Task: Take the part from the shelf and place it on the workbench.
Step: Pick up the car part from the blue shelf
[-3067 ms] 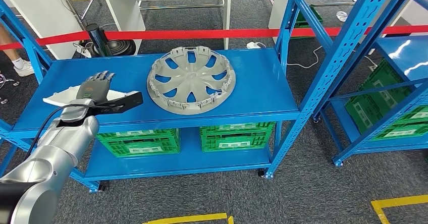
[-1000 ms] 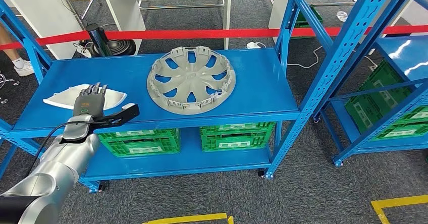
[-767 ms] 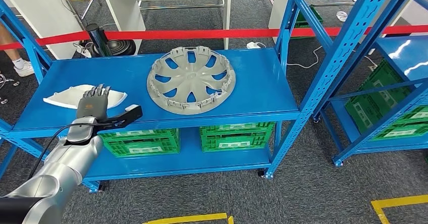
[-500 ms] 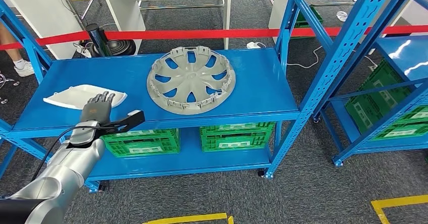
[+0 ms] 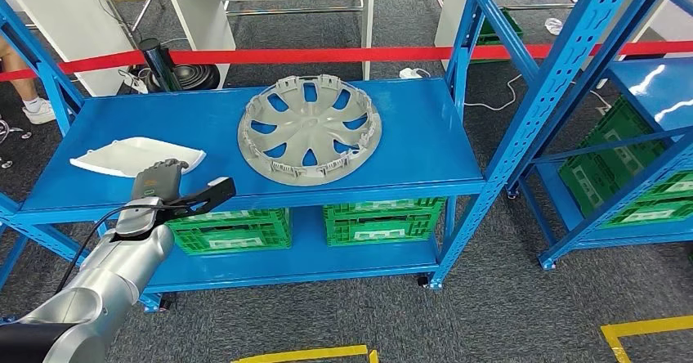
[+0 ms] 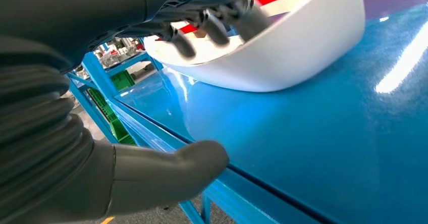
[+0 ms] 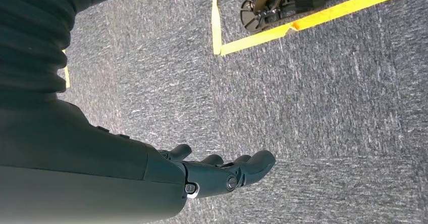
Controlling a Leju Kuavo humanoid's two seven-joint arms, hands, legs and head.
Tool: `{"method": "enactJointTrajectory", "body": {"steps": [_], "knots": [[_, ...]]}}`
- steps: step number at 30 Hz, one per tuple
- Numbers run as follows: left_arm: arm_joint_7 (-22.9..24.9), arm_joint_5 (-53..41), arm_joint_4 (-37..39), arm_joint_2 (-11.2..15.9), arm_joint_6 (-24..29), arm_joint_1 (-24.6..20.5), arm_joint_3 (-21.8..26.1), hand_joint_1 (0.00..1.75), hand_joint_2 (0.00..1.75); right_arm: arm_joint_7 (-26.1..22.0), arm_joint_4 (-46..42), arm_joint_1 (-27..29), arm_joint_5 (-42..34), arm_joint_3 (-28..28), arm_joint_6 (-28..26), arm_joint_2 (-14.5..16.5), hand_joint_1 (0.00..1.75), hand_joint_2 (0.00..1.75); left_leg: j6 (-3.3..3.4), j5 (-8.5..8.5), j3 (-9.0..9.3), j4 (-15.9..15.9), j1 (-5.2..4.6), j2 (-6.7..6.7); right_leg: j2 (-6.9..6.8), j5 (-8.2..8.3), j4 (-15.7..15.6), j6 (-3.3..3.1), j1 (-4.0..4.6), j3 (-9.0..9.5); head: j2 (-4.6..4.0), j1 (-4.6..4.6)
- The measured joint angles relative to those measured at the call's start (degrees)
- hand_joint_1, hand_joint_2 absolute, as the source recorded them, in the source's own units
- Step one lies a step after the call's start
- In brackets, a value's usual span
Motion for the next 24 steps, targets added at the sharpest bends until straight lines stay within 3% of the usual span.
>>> {"method": "enactJointTrajectory", "body": {"steps": [24], "knots": [[0.1,-0.27,-0.06,0.38,0.13,-0.31,0.44,1.75,1.75,0.02,0.0,0.02,0.19,0.0,0.28,-0.15,0.0,1.75,-0.01,0.0,0.03,-0.01,0.01,0.08,0.0,-0.01,0.02,-0.02,0.0,0.01,0.0,0.0]]}}
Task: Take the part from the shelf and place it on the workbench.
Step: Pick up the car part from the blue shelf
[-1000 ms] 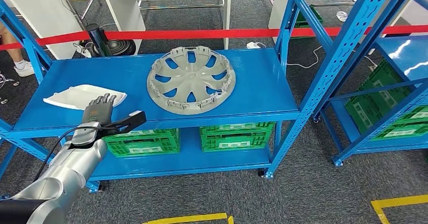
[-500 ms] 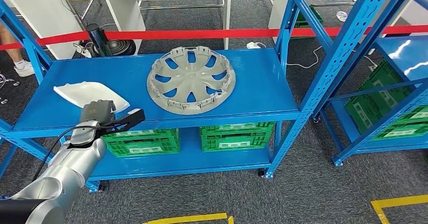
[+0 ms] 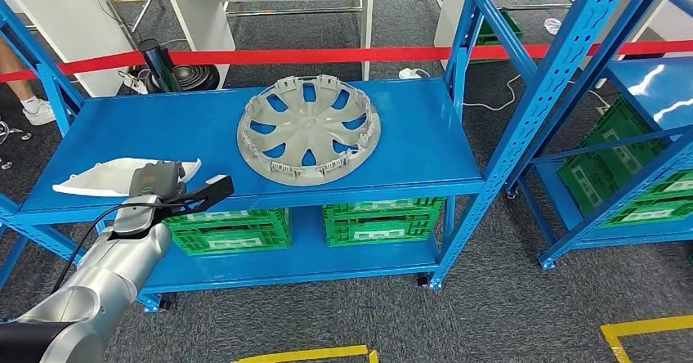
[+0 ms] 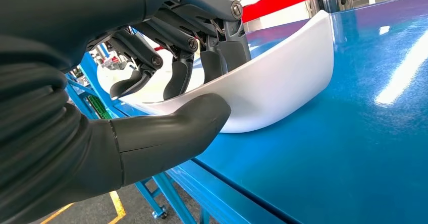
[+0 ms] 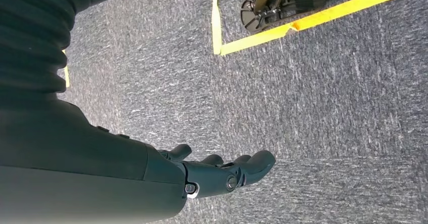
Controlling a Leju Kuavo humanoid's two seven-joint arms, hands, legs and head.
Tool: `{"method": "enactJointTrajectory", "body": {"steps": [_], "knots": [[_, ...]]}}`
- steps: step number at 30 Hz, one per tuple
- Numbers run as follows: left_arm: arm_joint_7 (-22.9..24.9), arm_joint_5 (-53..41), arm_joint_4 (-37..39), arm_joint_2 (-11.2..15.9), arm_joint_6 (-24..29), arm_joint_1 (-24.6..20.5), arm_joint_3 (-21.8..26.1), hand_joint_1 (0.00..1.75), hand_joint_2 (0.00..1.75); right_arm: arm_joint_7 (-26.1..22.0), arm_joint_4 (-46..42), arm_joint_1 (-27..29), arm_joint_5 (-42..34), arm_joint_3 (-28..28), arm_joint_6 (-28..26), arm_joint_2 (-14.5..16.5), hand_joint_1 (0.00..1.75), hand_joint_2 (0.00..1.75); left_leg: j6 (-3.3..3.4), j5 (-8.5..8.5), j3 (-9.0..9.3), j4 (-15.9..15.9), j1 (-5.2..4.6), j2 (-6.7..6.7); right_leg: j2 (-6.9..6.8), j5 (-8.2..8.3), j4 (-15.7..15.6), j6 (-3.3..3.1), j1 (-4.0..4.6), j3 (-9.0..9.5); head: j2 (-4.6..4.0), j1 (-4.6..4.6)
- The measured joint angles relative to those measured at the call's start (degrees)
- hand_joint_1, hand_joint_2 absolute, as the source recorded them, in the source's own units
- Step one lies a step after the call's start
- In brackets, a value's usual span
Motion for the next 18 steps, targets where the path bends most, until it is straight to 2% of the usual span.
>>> {"method": "enactJointTrajectory", "body": {"steps": [18], "knots": [[-3.09,1.98,-0.02,0.18,-0.35,-0.8,1.56,1.75,1.75,0.16,0.0,0.0,-0.01,0.0,0.04,0.0,0.0,1.75,-0.01,0.01,0.01,0.0,0.0,-0.01,0.0,-0.01,0.04,-0.01,0.0,-0.01,0.0,0.0]]}}
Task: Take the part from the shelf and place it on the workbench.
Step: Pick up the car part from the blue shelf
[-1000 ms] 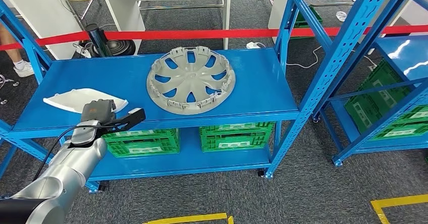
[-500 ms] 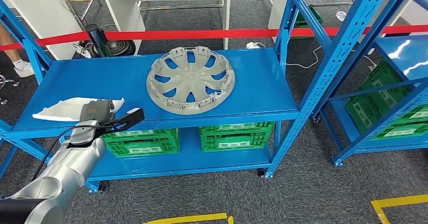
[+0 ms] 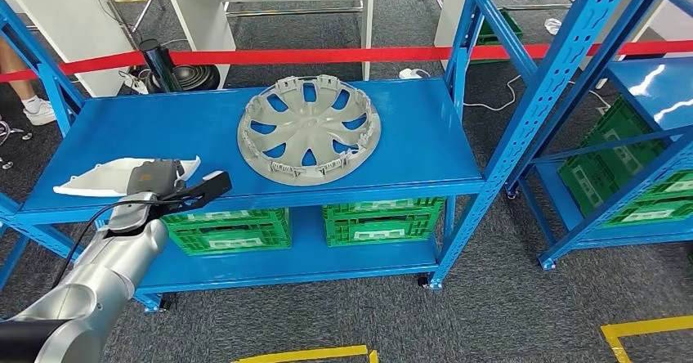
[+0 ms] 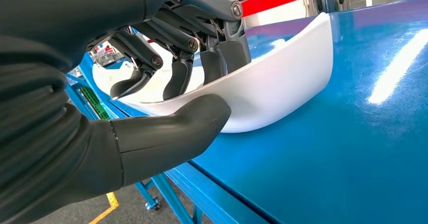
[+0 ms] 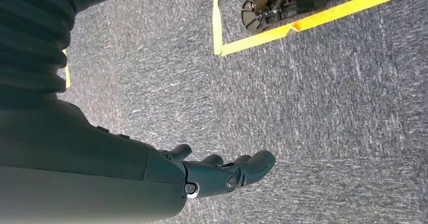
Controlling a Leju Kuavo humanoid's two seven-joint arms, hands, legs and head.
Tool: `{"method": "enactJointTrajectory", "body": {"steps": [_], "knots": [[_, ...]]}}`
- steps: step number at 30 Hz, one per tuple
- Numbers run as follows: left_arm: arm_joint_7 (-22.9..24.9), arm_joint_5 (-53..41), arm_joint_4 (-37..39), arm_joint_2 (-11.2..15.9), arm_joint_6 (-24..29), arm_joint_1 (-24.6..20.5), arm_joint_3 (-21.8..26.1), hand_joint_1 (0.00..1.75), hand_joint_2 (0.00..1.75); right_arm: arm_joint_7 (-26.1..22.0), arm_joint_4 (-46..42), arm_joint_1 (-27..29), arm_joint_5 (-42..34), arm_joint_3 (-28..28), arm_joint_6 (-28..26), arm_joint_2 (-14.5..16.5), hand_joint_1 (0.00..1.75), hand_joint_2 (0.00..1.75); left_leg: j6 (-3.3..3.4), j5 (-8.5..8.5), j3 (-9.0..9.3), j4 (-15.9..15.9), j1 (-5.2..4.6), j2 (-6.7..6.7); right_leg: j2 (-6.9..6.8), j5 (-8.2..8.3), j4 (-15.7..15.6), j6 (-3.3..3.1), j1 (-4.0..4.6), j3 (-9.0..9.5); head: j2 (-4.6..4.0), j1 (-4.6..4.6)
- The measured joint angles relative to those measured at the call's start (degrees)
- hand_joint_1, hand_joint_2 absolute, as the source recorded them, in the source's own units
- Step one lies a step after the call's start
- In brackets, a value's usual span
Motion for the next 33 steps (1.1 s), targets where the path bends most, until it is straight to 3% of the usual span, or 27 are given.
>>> {"method": "enactJointTrajectory", "body": {"steps": [14,19,33], "knots": [[-5.33,0.2,-0.26,-1.06,3.08,-1.75,0.43,1.75,1.75,-0.48,0.0,-0.04,-0.11,0.0,-0.1,0.0,0.0,1.75,-0.04,0.03,-0.03,0.0,0.0,-0.02,-0.02,0.0,0.0,0.0,0.0,-0.02,0.0,0.0],[-8.85,0.26,-0.87,-2.53,4.24,-4.83,0.43,1.75,1.75,-0.48,0.0,-0.12,-0.64,-0.07,-0.44,0.0,0.0,1.75,-0.04,0.03,-0.05,0.0,-0.01,-0.02,-0.01,0.0,0.0,0.0,-0.01,-0.04,0.0,0.0],[-9.4,-0.04,-1.6,-3.68,2.45,-9.34,0.43,1.75,1.75,-1.33,0.0,-0.66,-1.34,-0.94,-0.69,0.0,0.0,1.75,-0.04,0.03,-0.08,0.03,-0.06,-0.02,-0.01,0.04,0.01,0.04,-0.26,-0.06,0.0,0.0]]}}
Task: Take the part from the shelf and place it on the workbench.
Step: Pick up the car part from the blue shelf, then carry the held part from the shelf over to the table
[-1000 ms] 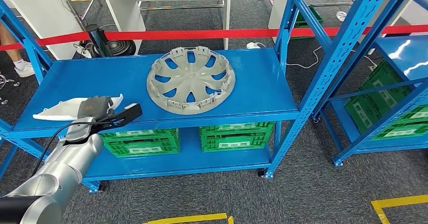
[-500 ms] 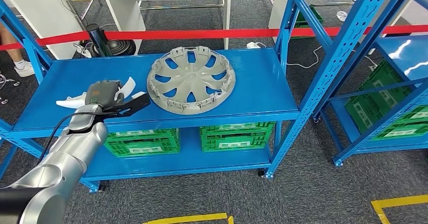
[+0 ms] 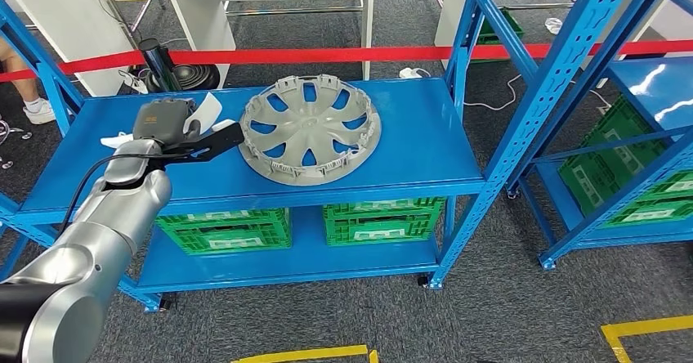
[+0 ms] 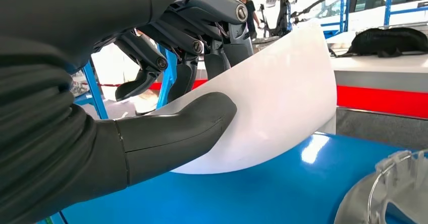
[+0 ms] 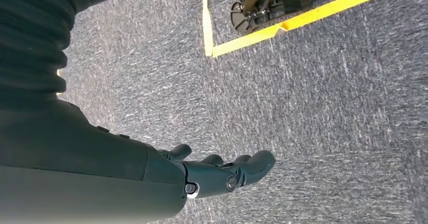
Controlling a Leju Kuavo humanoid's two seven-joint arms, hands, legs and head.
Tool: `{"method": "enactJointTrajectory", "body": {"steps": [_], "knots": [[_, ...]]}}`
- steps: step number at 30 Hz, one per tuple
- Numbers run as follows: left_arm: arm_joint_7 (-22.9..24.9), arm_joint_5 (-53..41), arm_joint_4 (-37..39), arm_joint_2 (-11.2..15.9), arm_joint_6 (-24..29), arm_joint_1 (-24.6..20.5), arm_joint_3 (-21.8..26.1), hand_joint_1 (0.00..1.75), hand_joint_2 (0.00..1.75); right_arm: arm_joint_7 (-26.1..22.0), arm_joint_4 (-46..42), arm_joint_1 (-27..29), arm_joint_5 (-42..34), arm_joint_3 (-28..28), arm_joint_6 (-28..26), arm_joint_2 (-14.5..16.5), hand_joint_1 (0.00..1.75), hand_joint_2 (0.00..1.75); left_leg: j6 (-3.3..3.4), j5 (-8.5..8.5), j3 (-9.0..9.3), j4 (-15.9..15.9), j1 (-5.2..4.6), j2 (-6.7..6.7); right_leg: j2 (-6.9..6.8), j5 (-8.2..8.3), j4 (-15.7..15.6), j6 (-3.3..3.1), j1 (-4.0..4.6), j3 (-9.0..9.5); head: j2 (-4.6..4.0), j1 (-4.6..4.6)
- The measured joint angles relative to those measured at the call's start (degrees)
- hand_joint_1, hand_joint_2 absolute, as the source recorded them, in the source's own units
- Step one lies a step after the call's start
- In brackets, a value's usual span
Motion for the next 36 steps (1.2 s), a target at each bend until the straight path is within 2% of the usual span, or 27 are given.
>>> {"method": "enactJointTrajectory", "body": {"steps": [7,11,12,13,14,16,17,18,19,21,22,23,26,27,28,29,31,32,33,34,36], "knots": [[-0.19,0.13,-0.37,0.12,-0.91,-0.05,0.0,1.75,1.75,-0.18,0.0,-0.05,0.0,-0.02,0.47,0.0,0.0,1.75,0.25,-0.1,-0.11,0.22,-0.33,-0.01,-0.04,0.13,-0.01,0.27,-0.24,0.0,0.01,0.0],[-0.77,0.13,-0.62,0.26,-1.88,-0.15,-0.01,1.75,1.75,-0.34,0.0,-0.09,0.01,-0.02,0.48,-0.03,0.0,1.75,0.88,0.3,-0.11,0.03,-0.31,0.07,-0.02,0.19,0.04,0.82,-0.4,-0.01,0.0,-0.01],[-1.02,0.16,-0.83,0.25,-2.2,-0.2,-0.02,1.75,1.75,-0.45,0.0,-0.1,0.01,-0.02,0.48,-0.09,0.0,1.75,1.12,0.62,-0.07,-0.23,-0.14,0.16,0.0,-0.46,0.65,0.99,-0.39,-0.25,0.0,0.03],[-1.25,0.22,-1.07,0.22,-2.54,-0.23,-0.04,1.75,1.75,-0.59,0.0,-0.1,0.01,-0.03,0.48,-0.14,0.0,1.75,1.37,0.95,-0.08,-0.5,0.06,0.26,0.03,-1.81,2.24,1.17,-0.36,-0.87,0.0,0.09],[-1.44,0.31,-1.28,0.2,-2.84,-0.26,-0.05,1.75,1.75,-0.75,0.0,-0.1,0.01,-0.03,0.49,-0.2,0.0,1.75,1.53,1.17,-0.15,-0.65,0.21,0.36,0.04,-3.67,4.65,1.29,-0.38,-1.8,0.0,0.16],[-1.69,0.56,-1.46,0.22,-3.44,-0.27,-0.08,1.75,1.75,-1.0,0.0,-0.07,0.0,-0.04,0.5,-0.26,0.0,1.75,1.63,1.36,-0.65,-0.49,0.25,0.44,0.04,-8.0,12.26,1.52,-0.5,-4.72,0.0,0.24],[-1.86,0.72,-1.5,0.25,-3.75,-0.21,-0.1,1.75,1.75,-1.09,0.0,-0.06,-0.01,-0.04,0.5,-0.33,0.0,1.75,1.57,1.44,-0.98,-0.3,0.28,0.46,0.03,-9.11,15.17,1.62,-0.61,-5.67,0.0,0.23],[-2.06,0.9,-1.59,0.27,-4.08,-0.15,-0.13,1.75,1.75,-1.17,0.0,-0.06,-0.02,-0.04,0.51,-0.43,0.0,1.75,1.48,1.51,-1.33,-0.07,0.36,0.45,0.02,-9.43,16.68,1.71,-0.72,-5.91,0.0,0.23],[-2.32,1.11,-1.71,0.31,-4.35,-0.09,-0.15,1.75,1.75,-1.27,0.0,-0.08,-0.03,-0.04,0.55,-0.54,0.0,1.75,1.31,1.55,-1.66,0.19,0.5,0.44,0.01,-8.53,15.46,1.79,-0.83,-4.85,0.0,0.24],[-2.96,1.66,-2.14,0.42,-4.73,-0.03,-0.17,1.75,1.75,-1.59,0.0,-0.15,-0.19,-0.05,0.62,-0.78,0.0,1.75,0.66,1.51,-2.31,0.9,0.8,0.4,-0.04,-6.04,8.18,2.06,-1.09,-0.31,0.0,0.25],[-3.22,1.93,-2.44,0.5,-4.82,-0.04,-0.17,1.75,1.75,-1.77,0.0,-0.18,-0.3,-0.05,0.65,-0.84,0.0,1.75,0.22,1.48,-2.59,1.25,0.87,0.35,0.1,-5.04,5.13,1.97,-1.06,1.49,0.0,0.23],[-3.41,2.13,-2.73,0.55,-4.86,-0.05,-0.18,1.75,1.75,-1.91,0.0,-0.22,-0.42,-0.09,0.67,-0.87,0.0,1.75,-0.25,1.49,-2.81,1.56,0.86,0.28,0.25,-4.71,3.22,1.74,-1.05,2.51,0.0,0.21],[-3.61,2.3,-3.24,0.61,-4.96,-0.05,-0.26,1.75,1.75,-2.07,0.0,-0.46,-0.7,-0.33,0.7,-0.91,0.0,1.75,-1.48,1.89,-3.19,1.74,0.79,0.06,0.58,-4.45,2.82,0.27,-0.94,2.1,0.0,0.17],[-3.69,2.31,-3.31,0.61,-5.02,-0.05,-0.35,1.75,1.75,-2.1,0.0,-0.55,-0.8,-0.42,0.7,-0.93,0.0,1.75,-1.81,1.42,-3.48,2.1,0.87,0.06,0.56,-4.19,2.76,-0.26,-0.94,1.88,0.0,0.15],[-3.78,2.33,-3.38,0.6,-5.08,-0.05,-0.45,1.75,1.75,-2.13,0.0,-0.61,-0.9,-0.48,0.69,-0.97,0.0,1.75,-2.08,0.33,-3.94,3.12,0.94,0.08,0.52,-3.85,2.61,-0.72,-0.97,1.66,0.0,0.11],[-3.9,2.38,-3.46,0.55,-5.18,-0.07,-0.55,1.75,1.75,-2.2,0.0,-0.65,-0.99,-0.52,0.69,-1.01,0.0,1.75,-2.29,-1.55,-4.74,5.28,0.99,0.11,0.49,-3.49,2.49,-1.12,-1.0,1.39,0.0,0.05],[-4.12,2.64,-3.67,0.22,-5.38,-0.11,-0.79,1.75,1.75,-2.47,0.0,-0.68,-1.15,-0.57,0.69,-1.11,0.0,1.75,-2.55,-6.19,-6.96,12.31,0.99,0.12,0.47,-2.8,2.46,-1.53,-0.86,0.61,0.0,-0.04],[-4.2,2.76,-3.75,-0.02,-5.46,-0.13,-0.93,1.75,1.75,-2.67,0.0,-0.69,-1.22,-0.58,0.69,-1.16,0.0,1.75,-2.56,-7.81,-7.75,15.54,0.98,0.12,0.46,-2.45,2.47,-1.64,-0.74,0.14,0.0,-0.04],[-4.25,2.86,-3.87,-0.29,-5.53,-0.15,-1.09,1.75,1.75,-2.87,0.0,-0.69,-1.31,-0.61,0.68,-1.21,0.0,1.75,-2.42,-8.33,-7.69,17.09,0.94,0.12,0.45,-2.08,2.48,-1.7,-0.59,-0.33,0.0,-0.05],[-4.26,2.9,-4.03,-0.54,-5.59,-0.23,-1.25,1.75,1.75,-3.02,0.0,-0.7,-1.35,-0.62,0.68,-1.26,0.0,1.75,-2.13,-7.82,-6.61,16.51,0.85,0.11,0.44,-1.72,2.49,-1.74,-0.42,-0.76,0.0,-0.05],[-4.25,2.93,-4.54,-1.06,-5.69,-0.82,-1.45,1.75,1.75,-3.14,0.0,-0.73,-1.4,-0.63,0.66,-1.34,0.0,1.75,-0.99,-5.35,-1.6,9.62,0.4,0.04,0.43,-1.01,2.48,-1.73,-0.12,-1.44,0.0,-0.04]]}}
